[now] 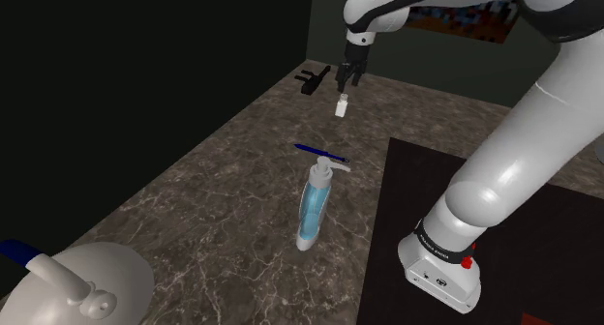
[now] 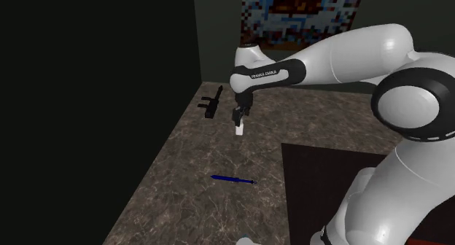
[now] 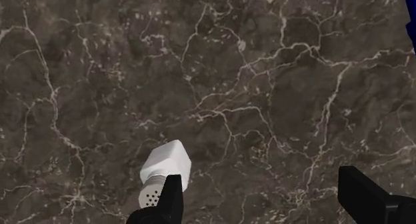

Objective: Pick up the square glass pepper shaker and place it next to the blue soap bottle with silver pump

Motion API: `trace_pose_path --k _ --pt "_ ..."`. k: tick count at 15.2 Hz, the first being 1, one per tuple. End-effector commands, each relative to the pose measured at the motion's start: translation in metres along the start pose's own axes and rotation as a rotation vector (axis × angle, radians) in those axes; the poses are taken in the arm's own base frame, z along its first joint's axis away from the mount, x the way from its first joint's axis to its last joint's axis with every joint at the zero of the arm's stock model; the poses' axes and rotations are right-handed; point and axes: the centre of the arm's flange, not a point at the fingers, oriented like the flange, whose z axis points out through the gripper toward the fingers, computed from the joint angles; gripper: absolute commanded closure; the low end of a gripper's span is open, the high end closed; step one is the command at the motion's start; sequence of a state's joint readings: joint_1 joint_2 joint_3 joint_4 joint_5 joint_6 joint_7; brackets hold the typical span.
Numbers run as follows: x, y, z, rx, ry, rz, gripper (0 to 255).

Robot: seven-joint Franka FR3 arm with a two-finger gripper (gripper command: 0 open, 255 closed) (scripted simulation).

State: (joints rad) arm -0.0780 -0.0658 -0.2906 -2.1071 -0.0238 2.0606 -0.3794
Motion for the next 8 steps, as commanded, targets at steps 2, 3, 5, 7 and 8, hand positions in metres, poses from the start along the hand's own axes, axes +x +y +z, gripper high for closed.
trace_pose_path --k 2,3,5,7,8 --pt "0.024 0.028 0.018 -0.012 -0.010 0.005 0" --pt "0.031 0.037 0.023 -0.015 -0.014 0.007 0" --pt "0.046 0.055 0.035 -0.022 -0.021 0.011 0" --pt "0.060 0.073 0.046 -0.029 -0.028 0.014 0" --pt "0.060 0.073 0.052 -0.029 -0.028 0.014 0"
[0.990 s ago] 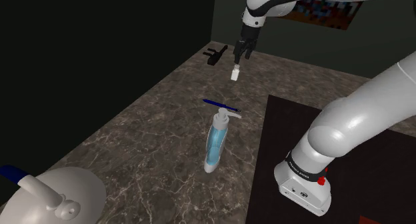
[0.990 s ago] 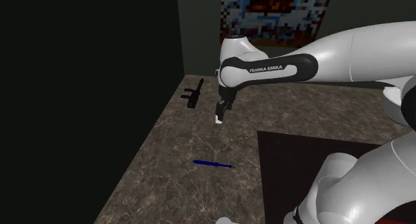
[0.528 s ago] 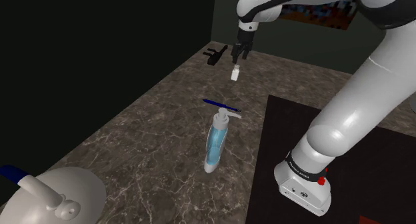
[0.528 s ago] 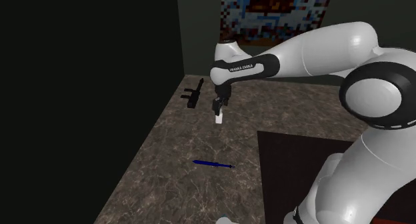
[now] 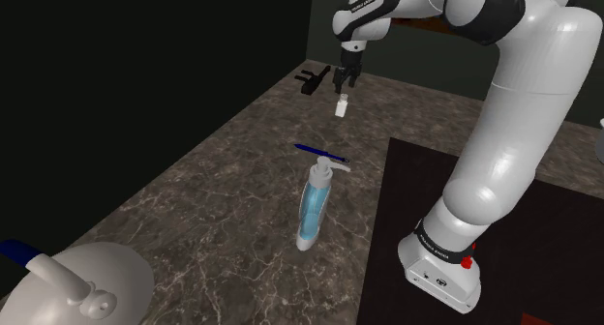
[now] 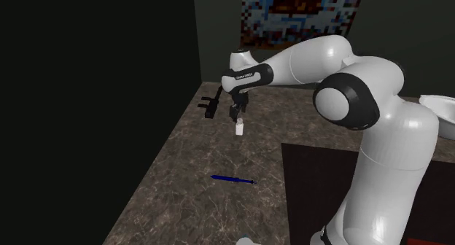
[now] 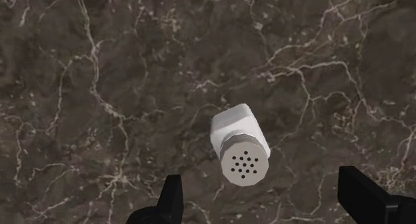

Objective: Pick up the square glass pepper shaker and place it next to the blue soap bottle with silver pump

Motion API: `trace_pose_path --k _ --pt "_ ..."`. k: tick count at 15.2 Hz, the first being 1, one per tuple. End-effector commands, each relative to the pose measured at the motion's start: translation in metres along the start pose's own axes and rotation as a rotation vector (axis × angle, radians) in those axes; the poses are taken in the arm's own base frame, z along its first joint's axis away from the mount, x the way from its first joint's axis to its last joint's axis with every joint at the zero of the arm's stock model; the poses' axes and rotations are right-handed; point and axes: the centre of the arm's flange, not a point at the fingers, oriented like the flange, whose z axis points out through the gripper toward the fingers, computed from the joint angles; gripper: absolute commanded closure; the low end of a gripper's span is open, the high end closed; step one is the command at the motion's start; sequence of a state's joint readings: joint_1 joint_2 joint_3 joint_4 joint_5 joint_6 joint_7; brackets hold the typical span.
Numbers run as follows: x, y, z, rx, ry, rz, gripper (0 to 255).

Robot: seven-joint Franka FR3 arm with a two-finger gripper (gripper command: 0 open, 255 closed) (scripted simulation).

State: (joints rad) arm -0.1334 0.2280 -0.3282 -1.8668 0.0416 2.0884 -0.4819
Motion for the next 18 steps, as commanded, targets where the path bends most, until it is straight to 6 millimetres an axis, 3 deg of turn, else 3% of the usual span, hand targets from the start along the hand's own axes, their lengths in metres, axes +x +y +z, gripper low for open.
trace_pose_path --k 1,7,15,16,18 --pt "0.004 0.005 0.010 -0.002 -0.001 0.001 0" --pt "0.003 0.005 0.039 -0.002 -0.001 0.001 0" --pt "0.003 0.005 0.039 -0.002 -0.001 0.001 0" --pt "0.003 0.005 0.039 -0.002 -0.001 0.001 255" --pt "0.003 0.005 0.039 -0.002 -0.001 0.001 255"
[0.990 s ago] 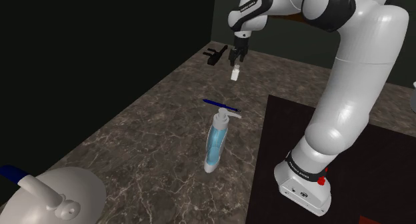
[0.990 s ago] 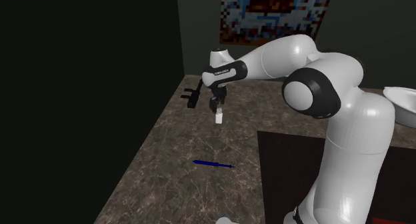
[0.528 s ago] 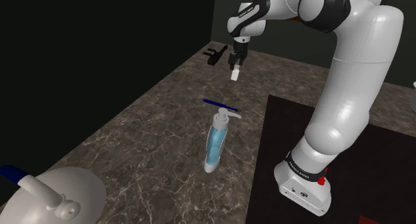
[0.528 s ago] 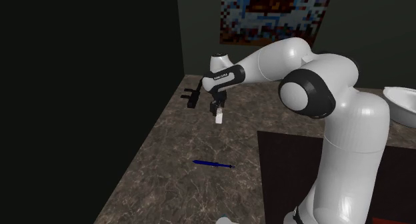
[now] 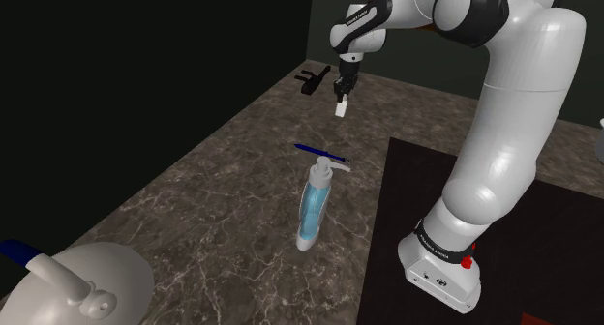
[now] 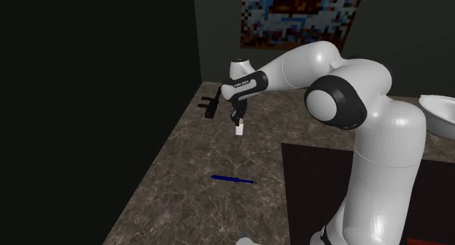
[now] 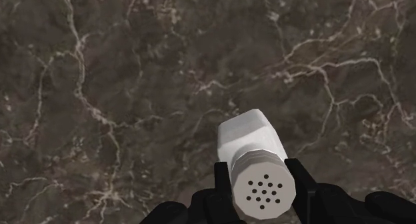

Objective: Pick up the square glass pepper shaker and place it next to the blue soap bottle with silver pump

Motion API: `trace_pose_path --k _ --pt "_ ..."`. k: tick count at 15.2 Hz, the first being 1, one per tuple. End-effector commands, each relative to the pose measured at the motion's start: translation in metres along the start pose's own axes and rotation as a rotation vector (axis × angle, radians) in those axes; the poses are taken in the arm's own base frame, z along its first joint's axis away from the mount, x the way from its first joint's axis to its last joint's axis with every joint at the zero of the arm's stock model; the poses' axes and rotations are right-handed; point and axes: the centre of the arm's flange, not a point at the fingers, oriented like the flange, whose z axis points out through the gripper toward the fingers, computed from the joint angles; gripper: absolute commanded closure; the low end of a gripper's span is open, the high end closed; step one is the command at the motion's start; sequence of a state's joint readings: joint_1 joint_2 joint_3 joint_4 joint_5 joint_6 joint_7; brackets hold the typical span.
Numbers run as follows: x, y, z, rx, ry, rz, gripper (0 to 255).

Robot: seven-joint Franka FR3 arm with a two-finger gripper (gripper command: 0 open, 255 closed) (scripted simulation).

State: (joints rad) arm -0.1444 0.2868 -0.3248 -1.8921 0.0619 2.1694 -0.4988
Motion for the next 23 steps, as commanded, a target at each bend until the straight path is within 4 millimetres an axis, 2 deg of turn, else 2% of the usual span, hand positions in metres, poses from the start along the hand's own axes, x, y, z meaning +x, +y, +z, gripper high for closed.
trace_pose_path --k 1,7,23 --pt "0.000 0.000 0.000 0.000 0.000 0.000 255" --pt "0.000 0.000 0.000 0.000 0.000 0.000 255" --pt "-0.001 0.003 -0.084 0.000 0.000 0.000 255"
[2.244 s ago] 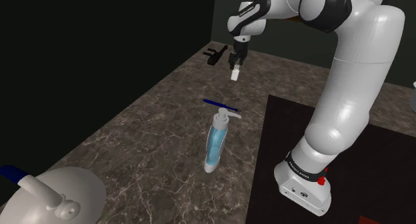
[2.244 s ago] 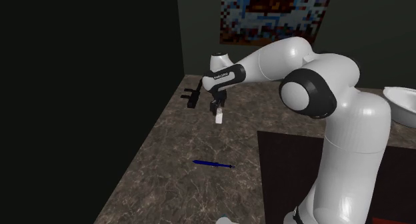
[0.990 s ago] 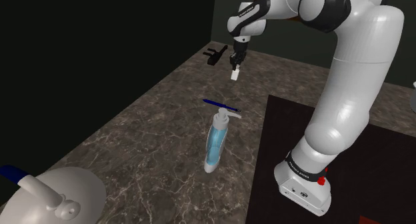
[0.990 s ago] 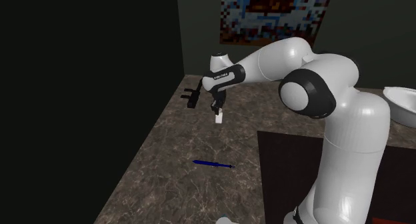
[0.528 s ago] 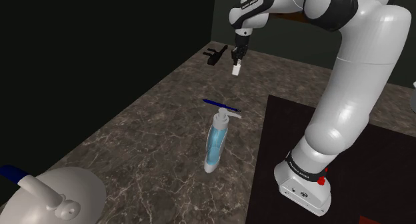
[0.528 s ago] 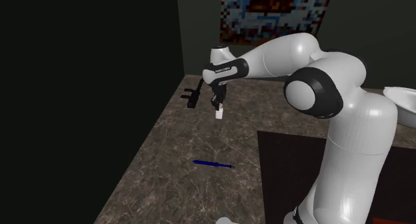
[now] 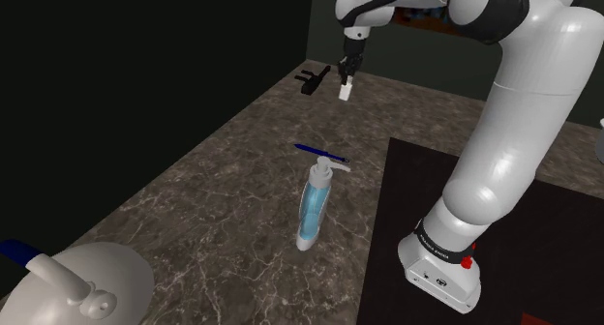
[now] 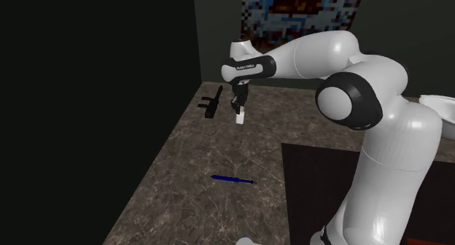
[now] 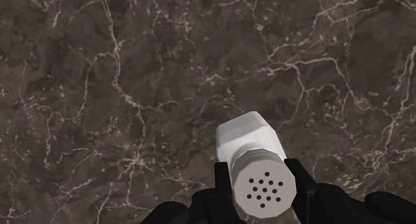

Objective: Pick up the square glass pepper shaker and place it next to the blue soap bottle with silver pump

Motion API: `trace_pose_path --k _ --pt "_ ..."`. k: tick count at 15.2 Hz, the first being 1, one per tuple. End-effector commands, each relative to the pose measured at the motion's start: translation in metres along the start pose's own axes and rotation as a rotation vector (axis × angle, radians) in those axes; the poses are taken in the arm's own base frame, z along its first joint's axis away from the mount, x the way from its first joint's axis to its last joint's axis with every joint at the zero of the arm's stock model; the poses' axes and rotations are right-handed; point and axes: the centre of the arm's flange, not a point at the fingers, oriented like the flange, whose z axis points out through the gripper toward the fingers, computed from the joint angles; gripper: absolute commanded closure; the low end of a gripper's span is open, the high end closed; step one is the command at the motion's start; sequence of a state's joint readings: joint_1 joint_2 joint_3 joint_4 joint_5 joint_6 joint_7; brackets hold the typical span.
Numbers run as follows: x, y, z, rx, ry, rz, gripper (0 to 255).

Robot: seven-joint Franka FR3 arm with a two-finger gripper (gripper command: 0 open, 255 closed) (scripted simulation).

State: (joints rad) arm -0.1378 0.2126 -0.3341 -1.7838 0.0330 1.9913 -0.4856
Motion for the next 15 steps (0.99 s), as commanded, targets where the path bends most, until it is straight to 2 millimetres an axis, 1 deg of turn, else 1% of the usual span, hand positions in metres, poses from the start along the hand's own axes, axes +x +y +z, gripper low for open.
trace_pose_path --k 1,15 --pt "0.000 0.000 -0.011 0.000 -0.001 0.000 255" --pt "-0.001 0.003 -0.085 0.000 -0.001 0.000 255"
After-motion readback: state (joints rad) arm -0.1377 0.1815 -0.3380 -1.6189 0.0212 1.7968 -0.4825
